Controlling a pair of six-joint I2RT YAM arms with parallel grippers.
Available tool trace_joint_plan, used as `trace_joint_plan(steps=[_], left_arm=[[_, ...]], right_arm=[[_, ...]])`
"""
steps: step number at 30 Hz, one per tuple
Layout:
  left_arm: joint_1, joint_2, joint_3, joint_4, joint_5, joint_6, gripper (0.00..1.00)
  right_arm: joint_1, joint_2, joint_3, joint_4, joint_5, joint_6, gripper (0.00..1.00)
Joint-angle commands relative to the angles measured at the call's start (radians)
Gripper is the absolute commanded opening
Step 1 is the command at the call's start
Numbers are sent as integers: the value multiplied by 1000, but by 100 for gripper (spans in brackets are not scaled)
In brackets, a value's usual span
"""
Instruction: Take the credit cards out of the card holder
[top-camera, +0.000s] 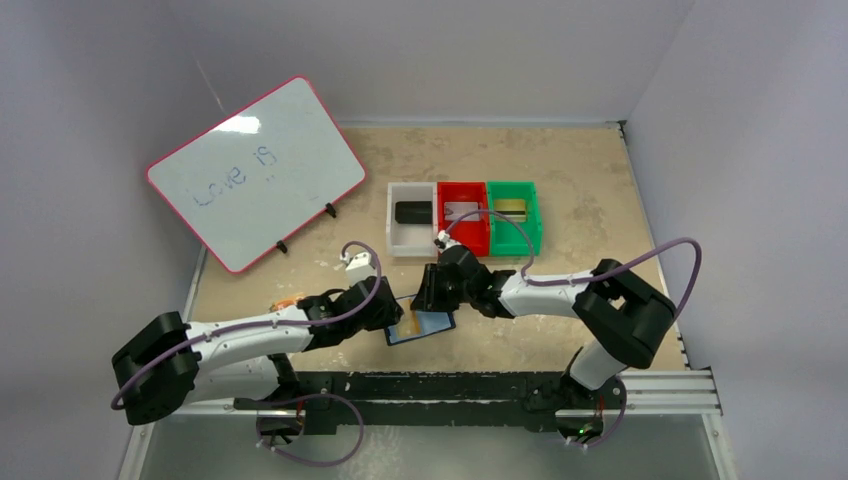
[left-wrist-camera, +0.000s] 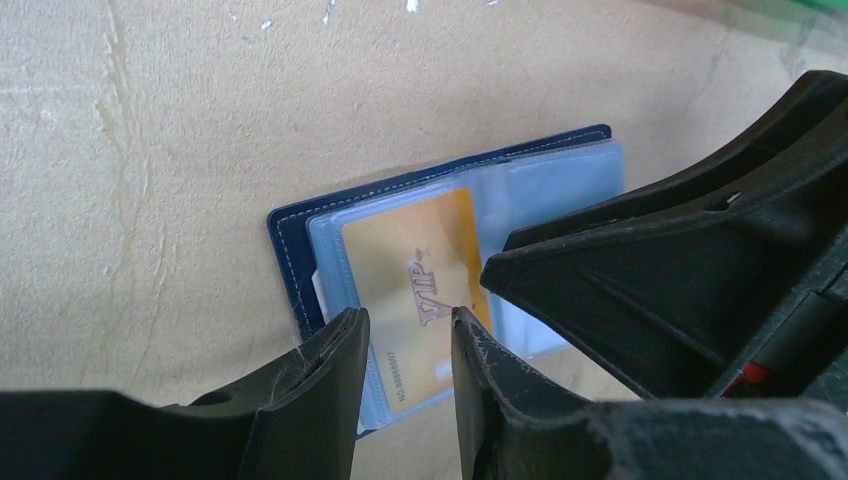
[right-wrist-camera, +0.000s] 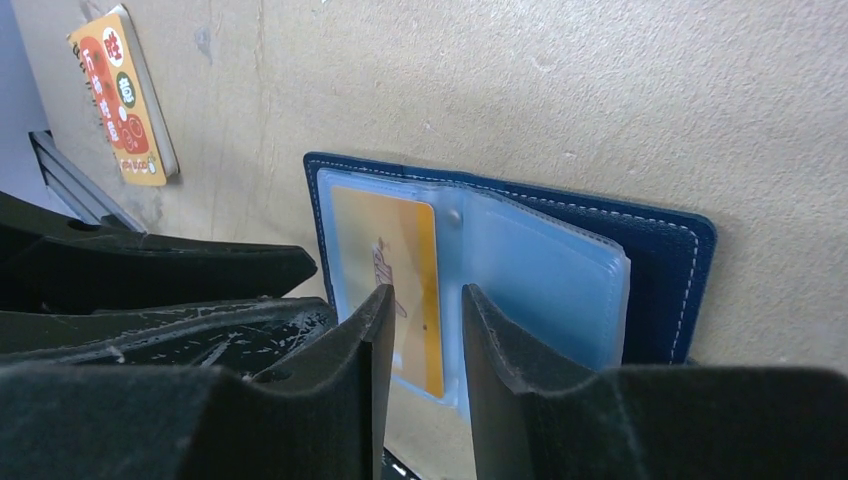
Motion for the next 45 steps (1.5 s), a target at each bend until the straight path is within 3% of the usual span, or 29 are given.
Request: trace_joint_plan(steps=[1, 7, 14, 25, 35, 39, 41, 43, 45], left_arm=[[-2, 12, -11, 45, 14, -8, 36], [-3, 122, -4, 103, 87, 20, 37], [-3, 178, -16, 151, 74, 1, 32], [-3, 163, -16, 97, 26, 9, 26], [-2, 158, -9, 77, 18, 19, 24], [-4, 157, -4, 69, 14, 23, 21], [-3, 152, -1, 51, 2, 23, 20], [-4, 143, 4, 24, -19, 27, 22], [-3, 129, 14, -13, -46, 26, 31]], right_arm=[[3, 25, -10, 64, -50, -11, 33], [14, 51, -34, 108, -64, 14, 32], [20, 18, -74, 145, -31, 75, 24], [18, -72, -143, 156, -11, 174, 32], [14, -96, -200, 259, -37, 212, 15], [13, -87, -202, 264, -30, 226, 2], [11, -94, -209, 262, -16, 237, 0], [12, -107, -220, 253, 4, 250, 0], [9, -122, -235, 246, 22, 265, 0]])
